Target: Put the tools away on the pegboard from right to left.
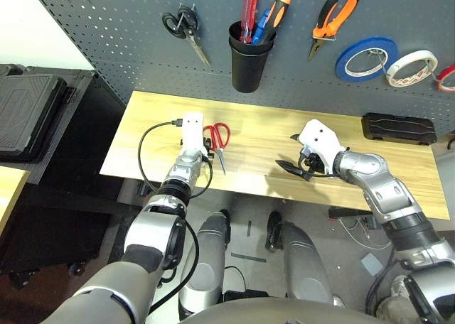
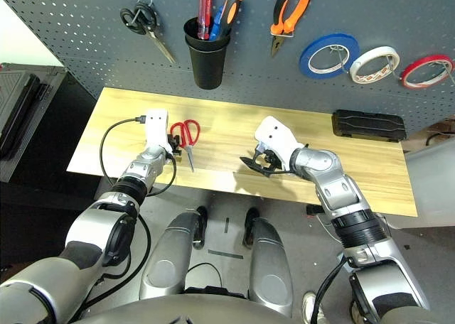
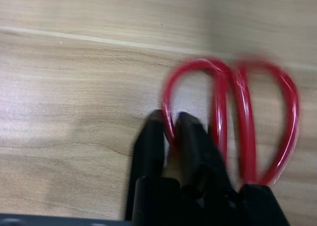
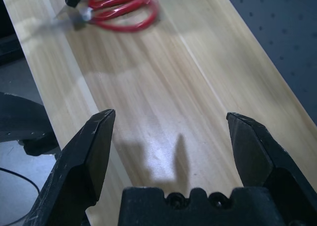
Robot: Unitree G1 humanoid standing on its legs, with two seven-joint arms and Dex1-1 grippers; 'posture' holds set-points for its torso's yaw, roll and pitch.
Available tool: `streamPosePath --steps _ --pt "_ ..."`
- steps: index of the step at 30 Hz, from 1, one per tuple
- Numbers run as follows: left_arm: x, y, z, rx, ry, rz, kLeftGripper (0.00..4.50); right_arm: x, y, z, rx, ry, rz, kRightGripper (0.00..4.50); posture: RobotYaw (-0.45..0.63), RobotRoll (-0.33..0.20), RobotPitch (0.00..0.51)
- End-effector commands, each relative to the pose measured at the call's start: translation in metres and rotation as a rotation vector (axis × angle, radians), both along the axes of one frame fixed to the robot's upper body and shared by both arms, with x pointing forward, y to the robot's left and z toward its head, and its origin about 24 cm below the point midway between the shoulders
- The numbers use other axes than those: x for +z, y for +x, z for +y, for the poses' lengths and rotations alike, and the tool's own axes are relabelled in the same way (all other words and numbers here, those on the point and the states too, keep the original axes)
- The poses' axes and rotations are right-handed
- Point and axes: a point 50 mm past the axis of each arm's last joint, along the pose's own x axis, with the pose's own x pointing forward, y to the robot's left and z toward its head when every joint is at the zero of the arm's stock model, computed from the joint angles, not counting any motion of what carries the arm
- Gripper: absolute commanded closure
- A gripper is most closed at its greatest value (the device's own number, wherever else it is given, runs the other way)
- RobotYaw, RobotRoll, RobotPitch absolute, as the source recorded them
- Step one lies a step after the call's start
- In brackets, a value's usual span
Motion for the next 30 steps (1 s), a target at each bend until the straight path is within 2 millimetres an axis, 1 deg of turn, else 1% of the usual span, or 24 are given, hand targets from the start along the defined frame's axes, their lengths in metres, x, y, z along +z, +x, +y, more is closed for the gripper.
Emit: streamPosePath --steps 1,4,7,10,11,14,18,22,27,29,30 --pt "-0.009 -0.009 0.002 0.068 -0.079 0.007 4.48 0.001 0.001 -0.007 0.003 0.016 -0.011 0.00 0.20 0.000 0.291" --pt "-0.001 -0.012 0.002 0.106 -0.136 -0.050 4.48 0.003 0.003 -0.008 0.018 0.030 -0.027 0.00 0.22 0.000 0.281" --pt "0.012 -0.019 0.001 0.123 -0.189 -0.147 4.48 0.006 0.004 -0.008 0.048 0.067 -0.059 0.00 0.23 0.000 0.273" --pt "0.033 -0.030 0.000 0.112 -0.253 -0.281 4.48 0.014 0.006 -0.010 0.068 0.140 -0.123 0.00 0.24 0.000 0.268" --pt "0.043 -0.035 0.001 0.103 -0.266 -0.352 4.48 0.018 0.005 -0.012 0.083 0.168 -0.150 0.00 0.25 0.000 0.265" --pt "0.059 -0.047 0.002 0.088 -0.296 -0.462 4.48 0.024 0.004 -0.017 0.119 0.222 -0.200 0.00 0.27 0.000 0.264" --pt "0.079 -0.067 0.010 0.058 -0.315 -0.571 4.48 0.040 -0.002 -0.028 0.193 0.343 -0.259 0.00 0.29 0.000 0.263" --pt "0.098 -0.079 0.019 0.053 -0.315 -0.639 4.48 0.058 -0.005 -0.039 0.227 0.432 -0.293 0.00 0.31 0.000 0.255" --pt "0.122 -0.085 0.029 0.055 -0.312 -0.707 4.48 0.081 -0.006 -0.050 0.247 0.525 -0.321 0.00 0.31 0.000 0.246" --pt "0.139 -0.085 0.033 0.047 -0.307 -0.754 4.48 0.092 -0.006 -0.059 0.257 0.561 -0.324 0.00 0.31 0.000 0.242" --pt "0.145 -0.085 0.034 0.044 -0.305 -0.767 4.48 0.095 -0.006 -0.063 0.262 0.568 -0.323 0.00 0.31 0.000 0.238"
